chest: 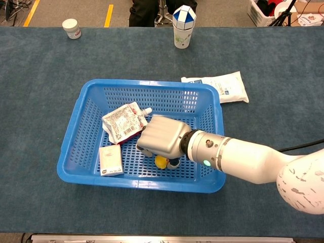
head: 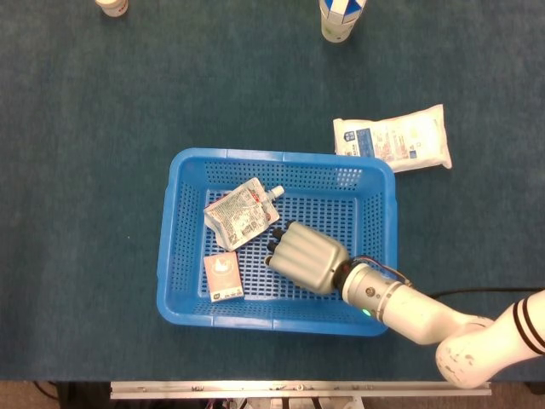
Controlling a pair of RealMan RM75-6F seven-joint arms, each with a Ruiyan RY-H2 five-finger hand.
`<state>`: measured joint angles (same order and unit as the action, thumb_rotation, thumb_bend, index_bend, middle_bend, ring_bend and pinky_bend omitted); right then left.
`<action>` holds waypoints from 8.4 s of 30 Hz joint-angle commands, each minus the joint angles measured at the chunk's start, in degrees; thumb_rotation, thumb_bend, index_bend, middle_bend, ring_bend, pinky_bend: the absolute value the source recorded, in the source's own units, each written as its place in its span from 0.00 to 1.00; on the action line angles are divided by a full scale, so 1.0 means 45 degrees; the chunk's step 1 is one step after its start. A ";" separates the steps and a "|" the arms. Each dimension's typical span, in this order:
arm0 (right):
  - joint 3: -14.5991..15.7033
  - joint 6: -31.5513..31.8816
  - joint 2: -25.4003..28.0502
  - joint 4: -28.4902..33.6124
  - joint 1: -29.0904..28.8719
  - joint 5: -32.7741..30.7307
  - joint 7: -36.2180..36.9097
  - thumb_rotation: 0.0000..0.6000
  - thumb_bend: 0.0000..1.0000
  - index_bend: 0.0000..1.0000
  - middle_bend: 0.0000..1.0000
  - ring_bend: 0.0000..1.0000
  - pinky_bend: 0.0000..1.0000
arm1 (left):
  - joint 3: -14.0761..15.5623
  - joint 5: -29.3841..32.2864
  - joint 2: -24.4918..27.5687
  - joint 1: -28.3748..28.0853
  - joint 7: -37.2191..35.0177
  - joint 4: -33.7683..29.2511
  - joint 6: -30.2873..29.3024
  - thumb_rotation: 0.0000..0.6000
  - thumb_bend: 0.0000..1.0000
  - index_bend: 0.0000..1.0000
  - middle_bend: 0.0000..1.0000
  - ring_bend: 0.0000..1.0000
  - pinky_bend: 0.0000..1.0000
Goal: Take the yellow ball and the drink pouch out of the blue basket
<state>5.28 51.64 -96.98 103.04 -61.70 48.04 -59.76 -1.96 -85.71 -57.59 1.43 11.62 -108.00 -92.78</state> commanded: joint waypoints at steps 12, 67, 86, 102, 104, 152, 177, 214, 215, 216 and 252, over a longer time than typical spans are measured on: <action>0.0255 0.0201 -0.0149 -0.0151 -0.0278 -0.0434 -0.0185 1.00 0.20 0.51 0.42 0.28 0.44 | -0.0073 -0.0005 -0.0021 -0.0061 -0.0062 0.0007 0.0103 1.00 0.27 0.40 0.42 0.31 0.30; 0.1169 0.0293 0.8141 -0.0661 0.5442 0.4339 0.7585 1.00 0.22 0.17 0.27 0.19 0.40 | -0.0208 -0.0098 0.0088 -0.1989 -0.1207 0.0616 0.2846 1.00 0.27 0.40 0.42 0.31 0.30; -0.0100 0.1054 1.0404 0.1112 0.5865 0.5298 0.8939 1.00 0.22 0.09 0.22 0.16 0.37 | -0.0223 -0.1384 0.0694 -0.3726 -0.2325 -0.0424 0.4704 1.00 0.27 0.38 0.42 0.31 0.30; -0.1033 0.0972 1.1134 0.0713 0.6267 0.4743 0.9914 1.00 0.22 0.09 0.25 0.16 0.37 | -0.0050 -0.1364 -0.0365 -0.6258 -0.0547 -0.1743 0.8392 1.00 0.27 0.30 0.39 0.31 0.31; -0.1180 0.0989 1.1138 0.0627 0.6284 0.4786 1.0059 1.00 0.22 0.09 0.25 0.16 0.37 | 0.0006 -0.1309 -0.0617 -0.6444 -0.0506 -0.1802 0.8632 1.00 0.27 0.30 0.39 0.31 0.31; -0.2663 0.1197 1.2081 0.1330 0.6619 0.4588 0.9639 1.00 0.22 0.06 0.25 0.16 0.37 | -0.0267 0.5648 -0.4862 -0.9411 0.1561 0.0874 1.0461 1.00 0.27 0.00 0.10 0.09 0.32; -0.2688 0.1166 1.2078 0.1352 0.6927 0.4702 0.9674 1.00 0.22 0.06 0.26 0.16 0.37 | 0.0690 0.6988 -0.4487 -1.0102 0.2549 -0.0044 1.0525 1.00 0.27 0.02 0.14 0.12 0.32; -0.2719 0.1224 1.2403 0.1144 0.7448 0.5415 1.0592 1.00 0.22 0.06 0.26 0.16 0.37 | 0.0742 0.6724 -0.5488 -1.0307 0.3495 -0.0290 0.8916 1.00 0.27 0.00 0.00 0.00 0.15; -0.2722 0.1219 1.2403 0.1141 0.7452 0.5422 1.0611 1.00 0.22 0.06 0.26 0.16 0.37 | 0.0705 0.6675 -0.5450 -1.0309 0.3487 -0.0332 0.8868 1.00 0.27 0.00 0.00 0.00 0.15; -0.2728 0.1224 1.2403 0.1136 0.7458 0.5436 1.0628 1.00 0.22 0.06 0.26 0.16 0.37 | 0.0675 0.6644 -0.5407 -1.0316 0.3482 -0.0381 0.8836 1.00 0.27 0.00 0.00 0.00 0.15; -0.2792 0.1212 1.2557 0.0760 0.7746 0.5725 1.1338 1.00 0.22 0.06 0.27 0.16 0.37 | 0.0915 0.7039 -0.6576 -1.0392 0.3948 0.0703 0.8733 1.00 0.27 0.00 0.00 0.00 0.09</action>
<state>-7.28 57.10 -40.47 106.46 -26.84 73.80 -8.74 2.11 -54.03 -87.06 -45.41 29.48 -104.97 -53.50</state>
